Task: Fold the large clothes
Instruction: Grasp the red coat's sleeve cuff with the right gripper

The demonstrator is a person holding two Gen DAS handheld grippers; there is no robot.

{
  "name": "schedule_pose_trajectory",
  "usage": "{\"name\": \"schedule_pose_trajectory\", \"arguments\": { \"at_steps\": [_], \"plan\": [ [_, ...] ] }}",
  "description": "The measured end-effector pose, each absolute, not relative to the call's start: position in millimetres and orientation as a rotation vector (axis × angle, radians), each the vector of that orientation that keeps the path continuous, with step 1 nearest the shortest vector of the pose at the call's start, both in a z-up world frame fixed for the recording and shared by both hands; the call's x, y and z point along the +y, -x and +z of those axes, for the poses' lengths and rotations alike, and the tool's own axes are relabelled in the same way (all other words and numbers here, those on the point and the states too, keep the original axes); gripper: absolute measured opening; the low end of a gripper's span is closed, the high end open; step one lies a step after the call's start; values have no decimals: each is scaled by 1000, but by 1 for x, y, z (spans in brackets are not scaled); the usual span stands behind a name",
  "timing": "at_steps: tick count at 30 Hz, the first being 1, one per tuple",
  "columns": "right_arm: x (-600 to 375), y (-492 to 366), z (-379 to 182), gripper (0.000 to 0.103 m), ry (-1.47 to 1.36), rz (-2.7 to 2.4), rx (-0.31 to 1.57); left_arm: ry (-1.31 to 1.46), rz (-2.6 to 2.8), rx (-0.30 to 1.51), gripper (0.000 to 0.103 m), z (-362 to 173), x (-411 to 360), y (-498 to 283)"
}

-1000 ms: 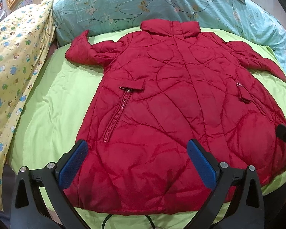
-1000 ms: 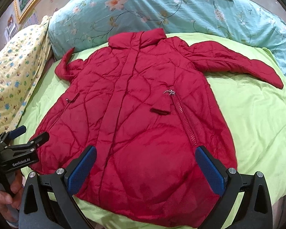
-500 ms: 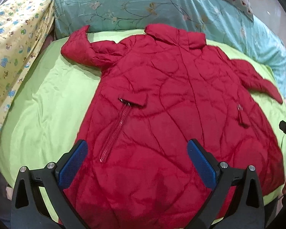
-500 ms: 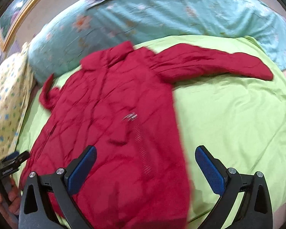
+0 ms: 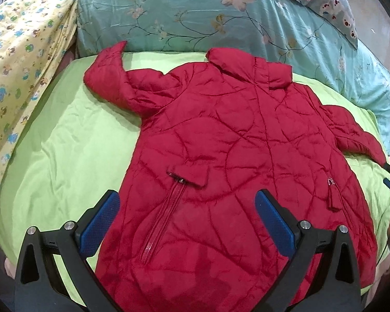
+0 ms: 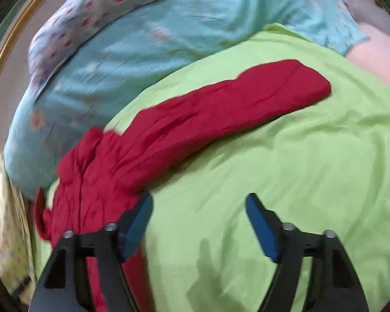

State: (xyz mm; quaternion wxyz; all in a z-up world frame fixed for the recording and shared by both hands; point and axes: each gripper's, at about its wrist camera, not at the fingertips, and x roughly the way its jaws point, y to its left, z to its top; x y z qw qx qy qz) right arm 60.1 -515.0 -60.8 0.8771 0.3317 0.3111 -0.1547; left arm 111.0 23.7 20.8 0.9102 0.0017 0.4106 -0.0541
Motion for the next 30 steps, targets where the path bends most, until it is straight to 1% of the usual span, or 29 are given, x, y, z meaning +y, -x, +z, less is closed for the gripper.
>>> {"name": "schedule_pose_trajectory", "arguments": {
  "at_steps": [4,8,13,15,19,21,22,24,27,30],
  "plan": [
    [-549,-80,-78,61,-815,-298,623,-18,-123,862,103,16,12,-123],
    [-562,-108,-90,59,-887,-236,592,-34,-131,885,103,11,1,-136],
    [-598,-127,-94,54,-930,-321,553,-74,-131,888,103,6,-10,-148],
    [-609,-132,-94,45,-928,-361,550,-84,-129,891,103,3,-12,-153],
    [-624,-137,-89,34,-890,-415,542,-83,-128,903,103,-5,-16,-165],
    [-618,-141,-81,25,-834,-419,543,-89,-136,903,103,-11,-20,-172],
    [-614,-142,-77,23,-809,-417,540,-96,-137,906,103,-13,-22,-175],
    [-600,-142,-65,15,-758,-389,514,-109,-141,922,103,-21,-25,-182],
    [-575,-148,-45,11,-681,-342,490,-107,-146,955,103,-30,-27,-190],
    [-542,-159,-26,11,-589,-279,492,-90,-153,974,103,-33,-23,-190]
  ]
}}
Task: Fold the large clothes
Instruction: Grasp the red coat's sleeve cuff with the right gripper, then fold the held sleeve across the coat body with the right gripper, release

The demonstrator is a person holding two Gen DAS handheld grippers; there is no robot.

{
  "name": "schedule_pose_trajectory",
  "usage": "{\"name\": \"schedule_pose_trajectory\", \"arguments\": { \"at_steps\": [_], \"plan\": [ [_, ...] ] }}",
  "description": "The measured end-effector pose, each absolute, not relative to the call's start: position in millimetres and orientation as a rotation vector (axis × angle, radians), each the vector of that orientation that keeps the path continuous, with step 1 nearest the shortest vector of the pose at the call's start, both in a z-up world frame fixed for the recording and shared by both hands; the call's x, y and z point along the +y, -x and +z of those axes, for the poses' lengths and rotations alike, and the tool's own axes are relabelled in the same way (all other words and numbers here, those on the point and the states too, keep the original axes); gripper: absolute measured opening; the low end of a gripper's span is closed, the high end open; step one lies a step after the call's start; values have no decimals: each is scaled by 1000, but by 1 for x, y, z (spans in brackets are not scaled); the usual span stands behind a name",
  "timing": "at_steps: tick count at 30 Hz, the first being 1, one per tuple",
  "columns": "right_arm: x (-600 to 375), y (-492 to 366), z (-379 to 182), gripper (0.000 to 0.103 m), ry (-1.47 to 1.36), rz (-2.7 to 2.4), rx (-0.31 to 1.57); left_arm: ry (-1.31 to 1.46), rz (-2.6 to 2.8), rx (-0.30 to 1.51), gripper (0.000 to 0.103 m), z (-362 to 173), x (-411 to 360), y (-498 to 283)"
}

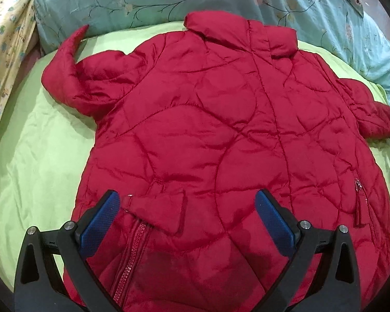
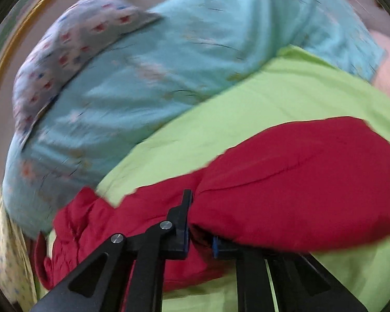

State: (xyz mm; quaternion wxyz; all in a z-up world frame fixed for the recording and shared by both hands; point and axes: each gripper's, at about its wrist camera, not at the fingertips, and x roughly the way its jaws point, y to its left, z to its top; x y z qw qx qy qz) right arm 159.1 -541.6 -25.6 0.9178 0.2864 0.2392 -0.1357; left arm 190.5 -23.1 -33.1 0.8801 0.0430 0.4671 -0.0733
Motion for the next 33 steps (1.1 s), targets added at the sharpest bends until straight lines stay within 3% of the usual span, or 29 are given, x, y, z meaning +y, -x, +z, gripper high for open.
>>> {"name": "schedule_pose_trajectory", "arguments": {
  "at_steps": [17,28,31,33],
  "plan": [
    [-307,-232,12,11,-196,168,622,58,-176,950,103,-13,26,-182],
    [-174,-273,-44,11,-3,325,805,144,-141,934,103,-8,74,-181],
    [-159,-279,-62,19,28,346,852,156,-131,933,103,-8,83,-181],
    [-162,-282,-67,33,-34,387,873,161,-123,931,103,-8,89,-181]
  ]
}}
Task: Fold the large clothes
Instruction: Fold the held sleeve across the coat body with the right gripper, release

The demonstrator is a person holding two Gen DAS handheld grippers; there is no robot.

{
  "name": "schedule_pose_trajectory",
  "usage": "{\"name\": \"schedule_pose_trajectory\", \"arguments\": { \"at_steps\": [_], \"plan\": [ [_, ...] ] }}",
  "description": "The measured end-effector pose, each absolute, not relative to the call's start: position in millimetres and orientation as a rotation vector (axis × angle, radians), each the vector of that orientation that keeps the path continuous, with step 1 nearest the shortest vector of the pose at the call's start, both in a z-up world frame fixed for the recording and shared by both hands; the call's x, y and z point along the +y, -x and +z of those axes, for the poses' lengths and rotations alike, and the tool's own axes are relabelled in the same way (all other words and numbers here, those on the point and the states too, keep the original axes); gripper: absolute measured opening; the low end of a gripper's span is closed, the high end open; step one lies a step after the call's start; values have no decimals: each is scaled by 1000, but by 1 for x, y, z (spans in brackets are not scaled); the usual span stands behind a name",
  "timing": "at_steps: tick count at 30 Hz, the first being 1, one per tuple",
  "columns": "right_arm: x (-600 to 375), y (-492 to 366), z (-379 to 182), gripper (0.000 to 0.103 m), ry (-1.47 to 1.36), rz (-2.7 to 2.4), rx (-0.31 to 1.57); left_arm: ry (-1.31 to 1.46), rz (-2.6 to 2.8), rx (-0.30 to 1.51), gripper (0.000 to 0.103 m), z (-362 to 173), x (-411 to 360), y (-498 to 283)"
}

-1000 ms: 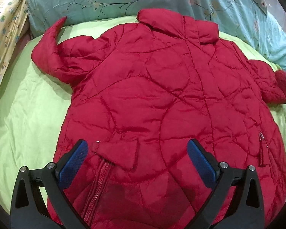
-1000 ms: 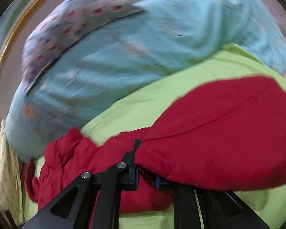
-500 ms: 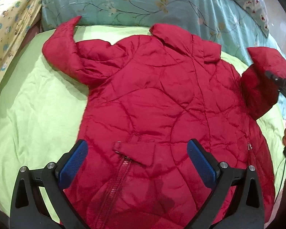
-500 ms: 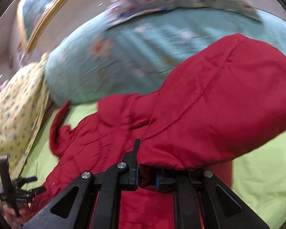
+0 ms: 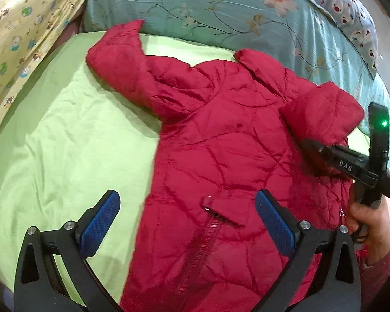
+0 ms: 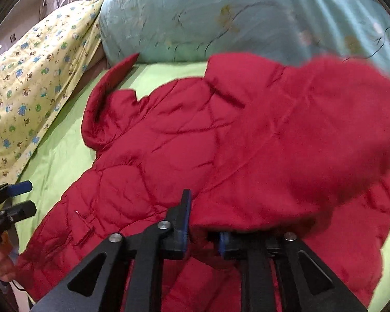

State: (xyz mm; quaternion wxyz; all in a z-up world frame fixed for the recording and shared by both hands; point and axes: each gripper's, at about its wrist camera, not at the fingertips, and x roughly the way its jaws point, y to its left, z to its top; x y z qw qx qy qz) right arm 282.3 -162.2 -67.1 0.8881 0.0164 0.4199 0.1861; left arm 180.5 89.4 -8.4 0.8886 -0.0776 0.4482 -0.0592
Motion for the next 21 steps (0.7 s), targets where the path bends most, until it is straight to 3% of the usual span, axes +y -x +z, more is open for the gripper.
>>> {"name": "schedule_pose_trajectory", "arguments": {
  "at_steps": [3,5,13,21],
  "plan": [
    [-177,-277,-65,49,-154,452,850,167,-115,932,103,-9,95,-180],
    [-183,-273,-62,53,-184,456,834,174,-113,936,103,-11,97,-181],
    [-209,-264,-32,57,-329,453,723,160,-155,950,103,-19,78,-188],
    [-200,-289,-51,61,-536,581,763,122,-253,973,103,-25,47,-191]
  ]
}}
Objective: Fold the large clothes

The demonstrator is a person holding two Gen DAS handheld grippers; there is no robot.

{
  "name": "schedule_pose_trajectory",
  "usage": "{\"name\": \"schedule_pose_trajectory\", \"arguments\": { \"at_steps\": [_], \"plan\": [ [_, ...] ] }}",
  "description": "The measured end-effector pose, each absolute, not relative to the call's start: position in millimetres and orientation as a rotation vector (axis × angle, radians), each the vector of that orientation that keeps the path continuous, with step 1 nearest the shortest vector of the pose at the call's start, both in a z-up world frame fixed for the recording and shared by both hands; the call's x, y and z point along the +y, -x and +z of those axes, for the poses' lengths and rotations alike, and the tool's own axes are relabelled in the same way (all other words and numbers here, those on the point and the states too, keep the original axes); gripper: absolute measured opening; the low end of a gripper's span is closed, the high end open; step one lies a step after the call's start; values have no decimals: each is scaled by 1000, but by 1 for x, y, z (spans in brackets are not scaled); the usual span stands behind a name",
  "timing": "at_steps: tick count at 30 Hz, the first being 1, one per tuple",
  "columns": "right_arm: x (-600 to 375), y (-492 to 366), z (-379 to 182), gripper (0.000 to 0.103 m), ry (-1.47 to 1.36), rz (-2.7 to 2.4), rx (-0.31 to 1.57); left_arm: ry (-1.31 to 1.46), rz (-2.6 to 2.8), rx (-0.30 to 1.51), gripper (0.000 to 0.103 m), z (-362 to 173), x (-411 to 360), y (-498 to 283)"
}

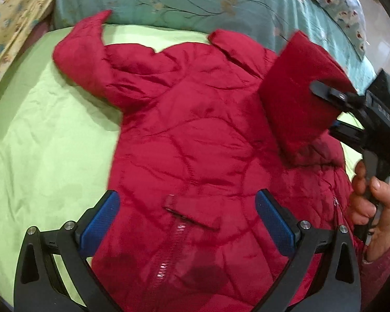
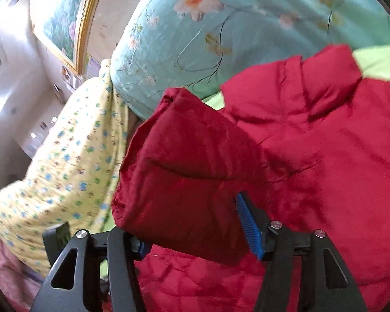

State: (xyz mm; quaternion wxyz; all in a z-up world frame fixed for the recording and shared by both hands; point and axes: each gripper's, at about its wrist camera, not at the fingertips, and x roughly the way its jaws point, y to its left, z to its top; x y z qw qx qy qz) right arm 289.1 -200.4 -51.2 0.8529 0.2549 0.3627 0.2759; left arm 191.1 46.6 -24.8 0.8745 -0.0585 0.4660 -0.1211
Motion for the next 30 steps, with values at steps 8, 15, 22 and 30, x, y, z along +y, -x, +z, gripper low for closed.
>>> {"name": "schedule_pose_trajectory", "arguments": {
  "at_steps": [8,15,22,30],
  "plan": [
    [-205,-276,-48,66,-649,722,764,105,-342,959,103,-20,19,-189],
    [-219,-264,-30,68,-645,673,707,94,-365,985,103,-30,-12,-208],
    [-290,-245,-55,69,-638,341,736,190,-288,1021,103,-50,7,-241],
    [-329,-221,-58,69,-601,192,675,316,-316,997,48,-47,22,-275]
  ]
}}
